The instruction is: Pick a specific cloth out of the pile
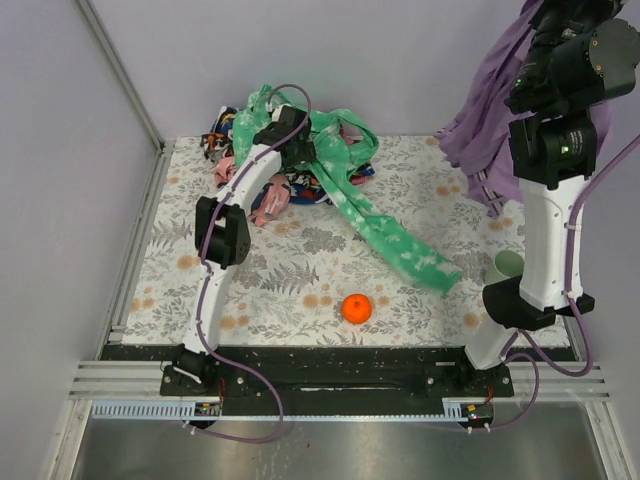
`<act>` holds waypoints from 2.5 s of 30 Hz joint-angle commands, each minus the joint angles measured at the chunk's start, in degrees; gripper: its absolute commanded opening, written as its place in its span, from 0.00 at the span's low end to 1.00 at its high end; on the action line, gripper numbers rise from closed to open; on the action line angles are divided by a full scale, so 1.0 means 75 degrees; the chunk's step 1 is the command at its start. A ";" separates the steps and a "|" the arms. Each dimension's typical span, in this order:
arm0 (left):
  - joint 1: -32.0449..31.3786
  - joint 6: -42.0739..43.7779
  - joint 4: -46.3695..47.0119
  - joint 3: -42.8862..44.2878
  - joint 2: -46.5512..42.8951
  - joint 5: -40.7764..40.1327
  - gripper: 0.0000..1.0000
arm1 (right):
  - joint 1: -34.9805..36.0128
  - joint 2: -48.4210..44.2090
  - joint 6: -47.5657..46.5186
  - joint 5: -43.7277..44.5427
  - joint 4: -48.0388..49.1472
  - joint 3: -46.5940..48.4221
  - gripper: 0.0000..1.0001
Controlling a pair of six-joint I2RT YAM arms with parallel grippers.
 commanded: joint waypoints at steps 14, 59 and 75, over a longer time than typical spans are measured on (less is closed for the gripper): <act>0.0747 0.0613 0.0237 -0.0749 -0.1597 -0.0102 0.99 | -0.0252 0.0589 -0.0260 -0.0794 0.0736 -0.0219 0.00; -0.4493 -0.0300 0.2184 -0.9164 -0.7892 0.0263 0.99 | -0.2162 0.2815 0.4651 -0.3289 -0.0119 -0.7616 0.32; -0.4305 -0.1635 0.0836 -1.0957 -1.1091 -0.1285 0.99 | -0.2209 -0.3519 0.5516 -0.4136 -0.0708 -0.9941 0.99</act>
